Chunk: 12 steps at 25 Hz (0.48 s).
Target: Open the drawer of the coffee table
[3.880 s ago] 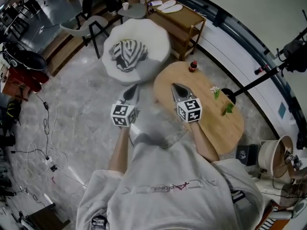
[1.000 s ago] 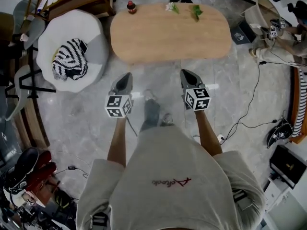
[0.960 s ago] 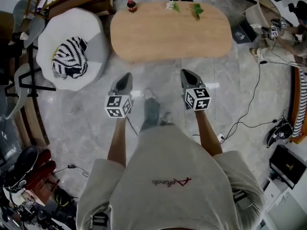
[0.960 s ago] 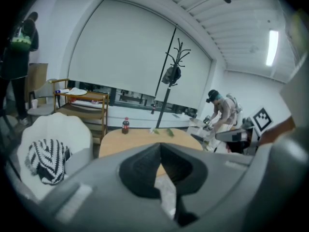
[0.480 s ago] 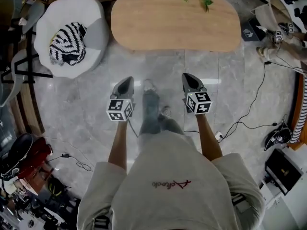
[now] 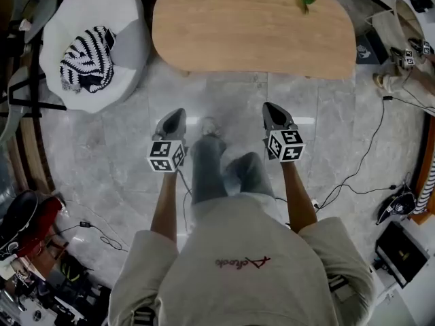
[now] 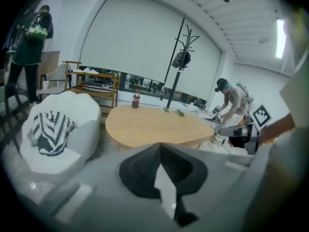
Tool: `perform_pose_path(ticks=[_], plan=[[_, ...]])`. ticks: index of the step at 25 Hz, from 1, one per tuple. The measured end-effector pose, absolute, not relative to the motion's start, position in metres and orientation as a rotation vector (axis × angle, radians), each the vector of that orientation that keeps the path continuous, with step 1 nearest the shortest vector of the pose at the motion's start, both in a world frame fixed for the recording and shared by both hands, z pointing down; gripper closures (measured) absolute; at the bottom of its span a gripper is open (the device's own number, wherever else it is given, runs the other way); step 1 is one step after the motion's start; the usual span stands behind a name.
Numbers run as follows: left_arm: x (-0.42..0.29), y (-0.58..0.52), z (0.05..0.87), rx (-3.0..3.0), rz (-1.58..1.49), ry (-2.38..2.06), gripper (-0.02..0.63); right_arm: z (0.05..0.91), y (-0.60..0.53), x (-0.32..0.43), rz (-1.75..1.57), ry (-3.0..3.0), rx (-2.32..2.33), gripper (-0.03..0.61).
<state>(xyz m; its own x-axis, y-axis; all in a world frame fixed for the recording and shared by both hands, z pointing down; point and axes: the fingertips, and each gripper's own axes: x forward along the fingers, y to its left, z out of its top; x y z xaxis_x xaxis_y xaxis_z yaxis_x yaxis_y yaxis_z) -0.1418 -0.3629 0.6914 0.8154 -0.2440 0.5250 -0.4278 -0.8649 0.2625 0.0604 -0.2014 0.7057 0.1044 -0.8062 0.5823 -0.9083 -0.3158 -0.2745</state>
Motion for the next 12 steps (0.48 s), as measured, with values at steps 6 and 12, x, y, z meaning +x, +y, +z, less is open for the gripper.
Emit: perform_pose_path(ticks=[6,12], plan=[[-0.137,-0.392,0.796,2.646,0.699,-0.522,0.615,0.807,-0.219,0.083,0.964,-1.736,2.240,0.572],[-0.132,-0.412,0.902,2.685,0.695,-0.501,0.615,0.910,-0.231,0.095,0.904,-1.751,2.248,0.572]])
